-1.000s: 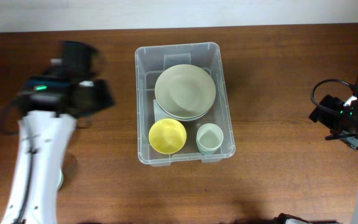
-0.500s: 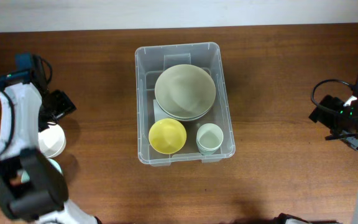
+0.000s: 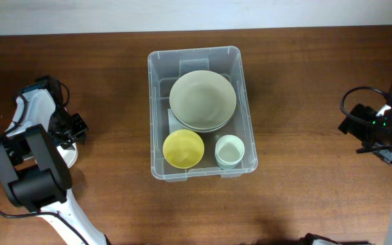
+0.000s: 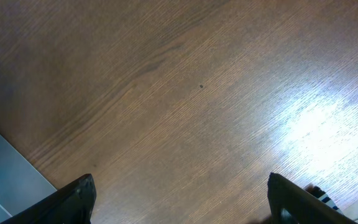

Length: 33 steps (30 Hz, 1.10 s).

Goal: Pack container
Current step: 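Withdraw the left gripper and grasp the white bowl, then place the white bowl into the yellow bowl in the container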

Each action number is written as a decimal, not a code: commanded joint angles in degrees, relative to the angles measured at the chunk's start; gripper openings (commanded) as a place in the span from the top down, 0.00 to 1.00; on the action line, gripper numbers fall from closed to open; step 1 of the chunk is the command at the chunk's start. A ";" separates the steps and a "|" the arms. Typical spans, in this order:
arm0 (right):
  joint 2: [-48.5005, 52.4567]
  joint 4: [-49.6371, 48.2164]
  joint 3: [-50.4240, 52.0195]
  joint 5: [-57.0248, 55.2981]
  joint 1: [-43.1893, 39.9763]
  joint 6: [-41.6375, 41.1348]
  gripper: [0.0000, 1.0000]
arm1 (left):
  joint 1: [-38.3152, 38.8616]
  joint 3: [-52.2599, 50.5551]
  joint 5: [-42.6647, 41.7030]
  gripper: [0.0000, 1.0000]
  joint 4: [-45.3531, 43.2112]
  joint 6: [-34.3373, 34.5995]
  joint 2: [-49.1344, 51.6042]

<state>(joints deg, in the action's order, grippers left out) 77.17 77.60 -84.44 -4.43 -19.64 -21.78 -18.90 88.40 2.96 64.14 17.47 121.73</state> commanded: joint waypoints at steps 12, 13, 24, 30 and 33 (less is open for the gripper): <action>-1.05 -0.17 -0.48 -0.28 -0.31 0.52 0.16 | 11.45 11.91 -2.82 0.99 6.75 -1.36 -8.66; -1.05 -0.17 -0.48 -0.28 -0.31 0.52 0.16 | 13.11 12.92 -2.84 0.99 7.69 -1.36 -10.29; -1.05 -0.20 -0.48 -0.28 -0.31 0.52 0.16 | 36.74 16.17 -2.80 0.99 9.73 -0.35 -27.28; -1.05 -0.20 -0.48 -0.28 -0.31 0.52 0.16 | 48.74 15.02 -2.78 0.99 9.88 1.60 -25.09; -1.05 -0.20 -0.48 -0.26 -0.31 0.52 0.16 | 52.15 13.31 -2.93 0.99 9.90 2.93 -22.88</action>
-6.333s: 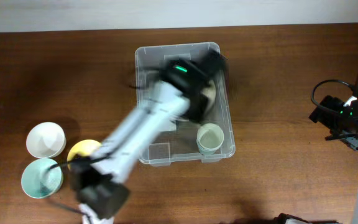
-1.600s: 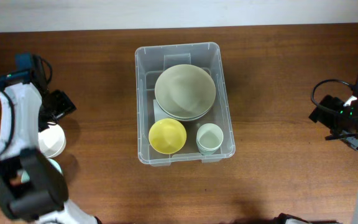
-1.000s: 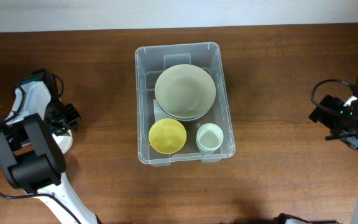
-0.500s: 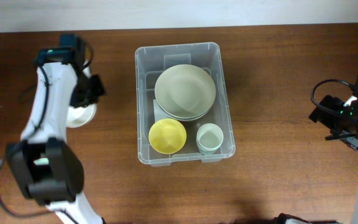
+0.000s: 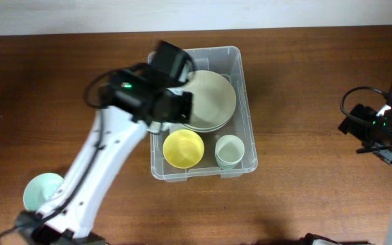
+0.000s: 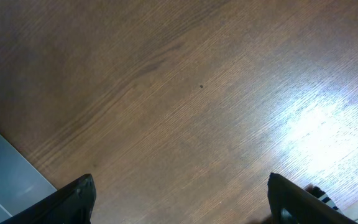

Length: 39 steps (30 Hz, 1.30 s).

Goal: Pack container
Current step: 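Place the white bowl into the yellow bowl in the container, then return the left gripper and grasp the mint bowl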

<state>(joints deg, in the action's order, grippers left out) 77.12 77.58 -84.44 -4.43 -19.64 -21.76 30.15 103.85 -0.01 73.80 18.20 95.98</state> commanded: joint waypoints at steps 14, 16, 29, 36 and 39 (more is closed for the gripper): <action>-1.01 -0.15 -0.48 -0.26 -0.31 0.50 0.16 | 10.58 -7.50 -1.79 0.90 0.15 3.19 13.53; -1.01 -0.15 -0.48 -0.26 -0.31 0.50 0.16 | 10.56 -7.50 -1.75 0.82 0.17 3.19 13.79; -1.01 -0.11 -0.48 -0.28 -0.31 0.50 0.16 | -4.37 -4.26 3.48 0.52 6.80 3.19 2.69; -1.01 -0.22 -0.48 -0.28 -0.31 0.50 0.16 | -28.04 -4.55 4.15 0.41 6.80 3.19 -11.45; -0.98 -0.22 -0.48 -0.28 -0.31 0.50 0.16 | -38.27 -5.99 4.11 0.34 6.56 3.19 -13.05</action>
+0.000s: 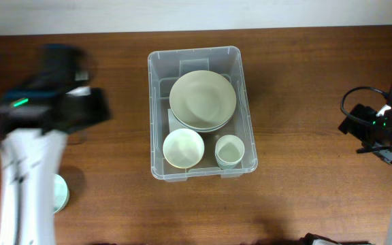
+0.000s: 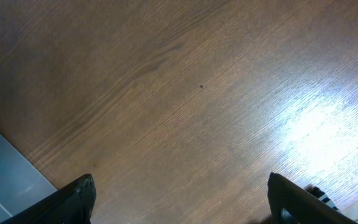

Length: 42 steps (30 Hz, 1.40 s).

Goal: Pack container
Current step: 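Return the left gripper and grasp the mint bowl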

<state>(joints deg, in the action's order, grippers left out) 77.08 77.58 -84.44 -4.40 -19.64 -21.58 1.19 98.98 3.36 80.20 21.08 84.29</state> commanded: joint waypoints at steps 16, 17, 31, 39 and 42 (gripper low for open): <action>-0.85 -0.20 -0.37 -0.28 -0.31 0.31 0.16 | -32.68 -36.41 0.33 0.27 -22.53 3.74 3.17; -0.85 -0.20 -0.37 -0.28 -0.31 0.33 0.16 | -32.76 -37.53 0.31 0.27 -23.58 3.74 4.33; -0.85 -0.20 -0.37 -0.28 -0.31 0.31 0.16 | -32.70 -39.12 -2.56 0.48 -26.86 3.74 16.28; -0.85 -0.20 -0.37 -0.31 -0.31 0.33 0.16 | -29.05 -36.65 -2.54 0.95 -26.43 3.72 16.20; -0.85 -0.20 -0.37 -0.31 -0.31 0.33 0.16 | -26.43 -34.84 -2.54 0.98 -25.16 3.72 16.06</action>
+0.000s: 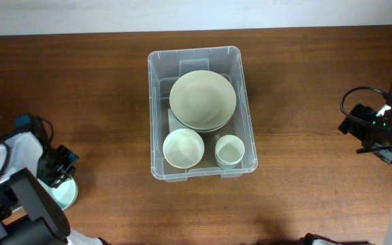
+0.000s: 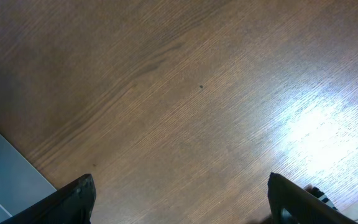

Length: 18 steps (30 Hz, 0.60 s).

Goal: Pack container
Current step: 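Return the left gripper and grasp the mint bowl, then place the mint bowl onto the white bowl in the container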

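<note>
A clear plastic container stands mid-table. Inside it are a stack of pale green plates, a pale bowl and a pale cup. On the table at the front left lies a mint bowl. My left gripper is at that bowl's back rim, and its jaws are too small to read. My right gripper hangs open over bare wood at the far right, with nothing between its fingers.
The container's corner shows at the lower left of the right wrist view. The right arm and its cable sit at the table's right edge. A white wall runs along the back edge.
My left arm was a blur at the back left of the table. Now it is at the front left, with its gripper at the mint bowl's rim. The right arm and the container's contents are unchanged.
First my left arm rested at the left, and a yellow bowl showed in the container beside the cup. Then that arm was over the container's back left. Then a pale bowl sat where the yellow one showed, arm back left. Now its gripper is at the mint bowl.
</note>
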Each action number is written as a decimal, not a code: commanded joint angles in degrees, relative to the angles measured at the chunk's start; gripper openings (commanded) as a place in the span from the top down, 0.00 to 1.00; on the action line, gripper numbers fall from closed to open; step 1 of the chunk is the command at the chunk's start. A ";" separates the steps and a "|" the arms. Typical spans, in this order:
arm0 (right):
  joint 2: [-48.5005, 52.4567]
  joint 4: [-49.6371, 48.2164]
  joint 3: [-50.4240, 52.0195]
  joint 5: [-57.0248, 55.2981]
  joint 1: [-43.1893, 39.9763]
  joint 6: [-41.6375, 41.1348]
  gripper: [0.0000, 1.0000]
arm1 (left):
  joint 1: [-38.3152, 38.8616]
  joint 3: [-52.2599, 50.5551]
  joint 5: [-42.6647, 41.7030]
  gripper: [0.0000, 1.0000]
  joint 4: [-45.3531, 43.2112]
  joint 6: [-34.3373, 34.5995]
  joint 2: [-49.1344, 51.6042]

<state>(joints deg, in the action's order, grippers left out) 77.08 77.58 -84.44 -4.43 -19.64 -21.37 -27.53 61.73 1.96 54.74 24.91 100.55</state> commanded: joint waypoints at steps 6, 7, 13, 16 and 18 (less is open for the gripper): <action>-0.85 -0.20 -0.37 -0.28 -0.31 0.11 0.16 | 10.49 10.05 -1.16 0.99 5.09 -0.09 -4.55; -0.85 -0.20 -0.37 -0.28 -0.31 0.11 0.16 | 12.70 12.07 -1.16 0.99 6.16 -0.07 -6.16; -0.85 -0.20 -0.37 -0.31 -0.31 0.11 0.16 | 28.52 23.04 -1.05 0.99 8.92 -0.04 -15.04; -0.85 -0.22 -0.37 -0.28 -0.31 0.11 0.16 | 36.52 25.18 0.26 0.99 8.68 0.90 -16.74; -0.85 -0.22 -0.37 -0.28 -0.31 0.11 0.16 | 42.27 25.66 0.85 0.99 8.26 1.31 -16.79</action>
<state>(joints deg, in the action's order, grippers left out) 77.08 77.58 -84.42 -4.43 -19.64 -21.19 6.76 86.04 1.54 63.02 25.06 84.86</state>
